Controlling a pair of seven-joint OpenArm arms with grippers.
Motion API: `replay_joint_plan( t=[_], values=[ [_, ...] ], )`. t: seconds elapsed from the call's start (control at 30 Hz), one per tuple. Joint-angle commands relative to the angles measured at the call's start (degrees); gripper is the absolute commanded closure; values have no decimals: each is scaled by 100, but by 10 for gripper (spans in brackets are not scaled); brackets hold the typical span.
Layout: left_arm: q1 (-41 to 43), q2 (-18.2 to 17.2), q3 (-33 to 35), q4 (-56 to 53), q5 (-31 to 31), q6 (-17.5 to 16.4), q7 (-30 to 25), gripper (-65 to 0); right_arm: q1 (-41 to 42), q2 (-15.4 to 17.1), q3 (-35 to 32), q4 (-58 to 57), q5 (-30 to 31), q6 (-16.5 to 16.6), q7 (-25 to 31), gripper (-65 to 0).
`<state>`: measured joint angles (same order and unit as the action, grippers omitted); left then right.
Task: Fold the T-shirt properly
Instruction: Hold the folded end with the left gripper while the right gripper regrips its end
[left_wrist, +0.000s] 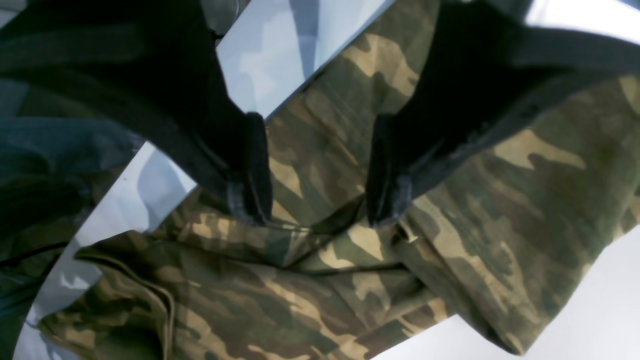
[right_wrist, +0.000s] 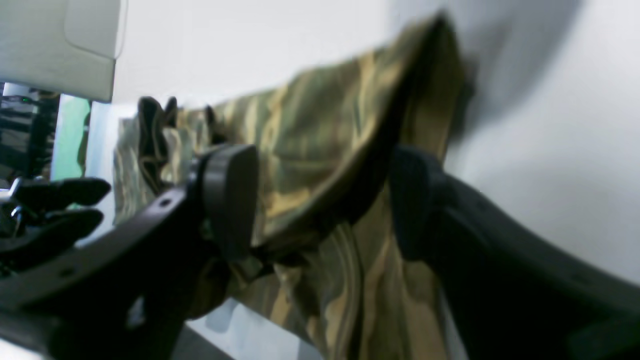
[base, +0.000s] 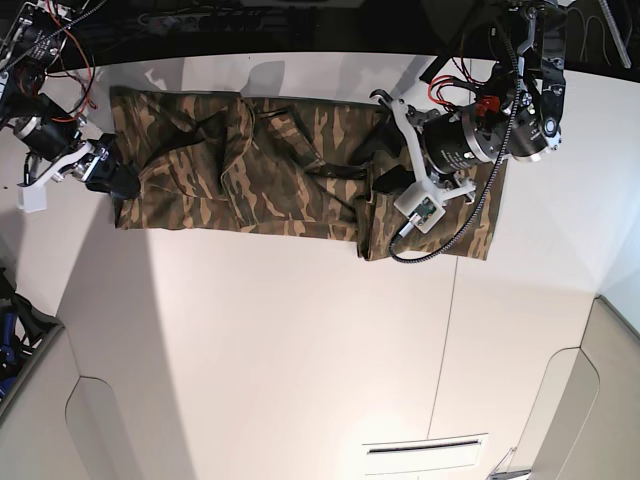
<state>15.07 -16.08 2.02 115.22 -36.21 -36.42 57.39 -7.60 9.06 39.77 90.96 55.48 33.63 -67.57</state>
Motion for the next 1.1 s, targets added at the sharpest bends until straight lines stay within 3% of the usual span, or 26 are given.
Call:
replay_joint_plan(
  t=[0.0,0.2,0.47,0.87,1.07],
  values=[
    [-46,-31,-22,96,-81,-2,-103,-333,59,76,42,103,42,20,55,-407],
    [-46,-28,-22,96,-83,-2,-105,-333,57,76,39,92,-459,-83,188,-407],
    [-46,-31,-22,96,-83,-2,-103,-333,59,74,39,28,-651,-85,369,-407],
    [-46,-28,-22,96,-87,-2,-105,-333,57,74,15,-522,-636,-22,415,-407],
    [-46,-28,-22,96,-85,-2,-105,-333,57,57,-181,-608,-267,-22,304,-407]
  ],
)
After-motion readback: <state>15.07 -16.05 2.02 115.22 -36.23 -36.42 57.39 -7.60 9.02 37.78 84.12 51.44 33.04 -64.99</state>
